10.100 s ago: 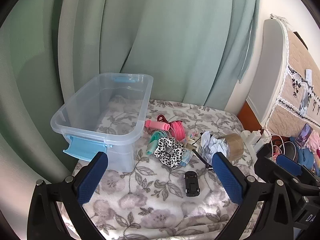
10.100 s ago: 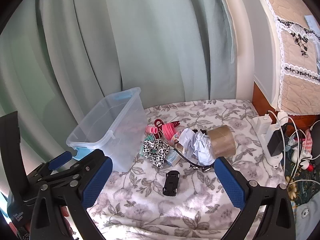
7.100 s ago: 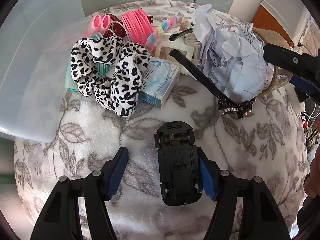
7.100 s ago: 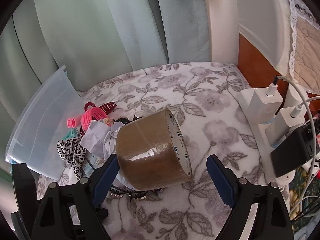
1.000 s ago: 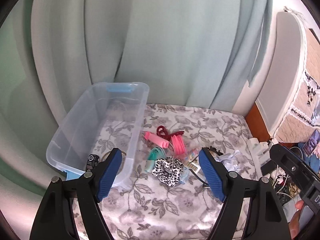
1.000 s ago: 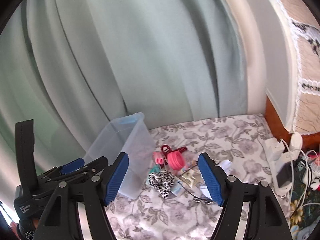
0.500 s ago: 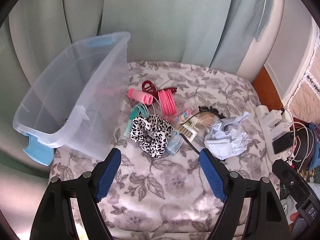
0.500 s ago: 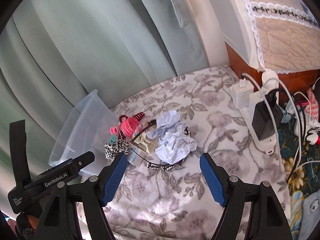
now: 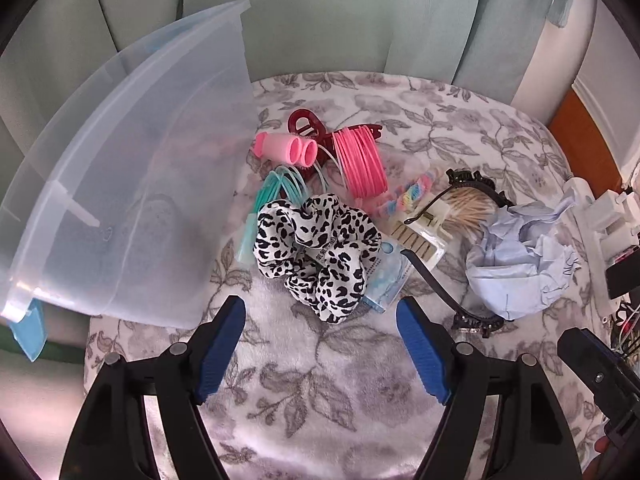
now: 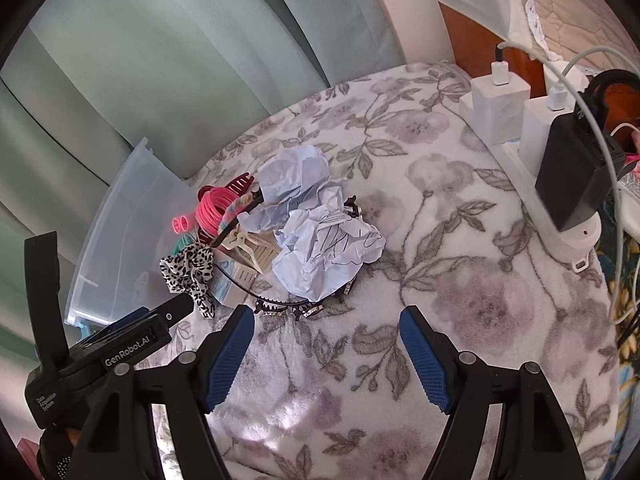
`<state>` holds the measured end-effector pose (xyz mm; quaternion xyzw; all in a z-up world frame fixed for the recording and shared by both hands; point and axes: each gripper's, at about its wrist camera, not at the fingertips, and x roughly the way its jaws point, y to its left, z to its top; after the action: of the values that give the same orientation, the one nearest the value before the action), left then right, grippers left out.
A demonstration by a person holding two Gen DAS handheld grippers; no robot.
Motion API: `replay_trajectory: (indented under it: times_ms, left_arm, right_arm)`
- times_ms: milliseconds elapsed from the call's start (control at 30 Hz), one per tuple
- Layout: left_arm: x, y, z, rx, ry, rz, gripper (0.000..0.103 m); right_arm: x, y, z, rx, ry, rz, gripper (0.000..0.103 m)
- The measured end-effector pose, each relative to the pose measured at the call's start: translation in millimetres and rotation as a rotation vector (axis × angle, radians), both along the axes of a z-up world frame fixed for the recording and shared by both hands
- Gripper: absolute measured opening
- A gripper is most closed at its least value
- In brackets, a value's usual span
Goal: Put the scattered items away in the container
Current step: 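Grasp the leopard scrunchie with the left gripper while the right grasps the crumpled paper, then lift and carry the scrunchie and crumpled paper in both grippers over the box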
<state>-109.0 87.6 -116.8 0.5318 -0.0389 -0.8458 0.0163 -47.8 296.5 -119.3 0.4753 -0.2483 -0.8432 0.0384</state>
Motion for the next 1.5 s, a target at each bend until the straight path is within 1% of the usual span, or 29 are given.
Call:
replay_trajectory:
  times_ms: [33,133,200,233,333,433,567,600,667,700,733,767,833,967,1200,1367,1500]
  left_arm:
    - [-3.2,1.6,-4.0,-0.004,-0.007,-0.003,0.07]
    - [-13.3,0.9,-15.1,-0.016,-0.032,0.003,0.068]
    - [-18.1,-2.5,-19.0,-0.015,-0.038,0.009,0.065]
    - [-19.8,-4.1,-21.1,-0.013,-0.042,0.01,0.062]
    - [-23.5,-8.9,-23.7,0.012,-0.041,0.013,0.059]
    - [-26.8,-13.1,-23.0,0.034,-0.034,0.018,0.048]
    - [-28.9,-19.0,-22.9,0.073,-0.038,0.032,0.038]
    - [-27.5,-19.8,-22.6,0.075,-0.039,0.035,0.035]
    - [-26.5,-21.0,-22.4,0.074,-0.043,0.038,0.025]
    - [-25.7,-21.2,-22.2,0.075,-0.044,0.037,0.023]
    - [-24.9,-21.3,-21.9,0.079,-0.044,0.035,0.019]
    - [-23.9,-21.3,-21.3,0.083,-0.042,0.034,0.018]
    - [-22.5,-20.7,-19.4,0.09,-0.035,0.033,0.015]
    - [-16.3,-18.1,-10.1,0.097,-0.012,0.021,0.013]
    - [0.9,-14.4,13.0,0.105,0.025,0.002,0.012]
    - [11.9,-20.5,32.2,0.118,0.057,-0.002,0.012]
    - [17.9,-21.8,45.5,0.126,0.077,-0.005,0.012]
  right_arm:
    - [-3.6,-0.6,-2.7,-0.001,-0.003,0.001,0.078]
    - [-13.7,-0.1,-8.3,-0.005,0.001,-0.003,0.078]
    - [-20.0,1.0,-11.1,0.003,0.002,-0.009,0.078]
    - [-23.2,1.7,-12.7,0.004,0.001,-0.012,0.078]
    - [-33.3,3.3,-16.6,-0.009,-0.006,-0.022,0.078]
    - [-42.4,0.8,-18.2,-0.013,-0.007,-0.023,0.078]
    - [-51.7,-5.1,-21.7,-0.017,-0.02,-0.019,0.078]
    - [-52.9,-5.4,-23.4,-0.027,-0.025,-0.02,0.077]
    - [-53.4,-3.8,-25.3,-0.034,-0.031,-0.037,0.067]
    - [-52.9,-2.5,-25.6,-0.042,-0.032,-0.04,0.061]
    - [-52.1,-0.9,-25.2,-0.051,-0.031,-0.042,0.059]
    - [-50.9,0.7,-24.0,-0.058,-0.028,-0.046,0.058]
    - [-47.9,3.7,-19.6,-0.072,-0.011,-0.051,0.056]
    - [-40.0,7.6,-6.3,-0.084,0.024,-0.056,0.055]
    - [-21.0,5.7,16.5,-0.083,0.065,-0.062,0.055]
    - [-7.6,3.5,33.4,-0.078,0.093,-0.062,0.055]
    - [3.5,1.8,51.0,-0.067,0.136,-0.062,0.055]
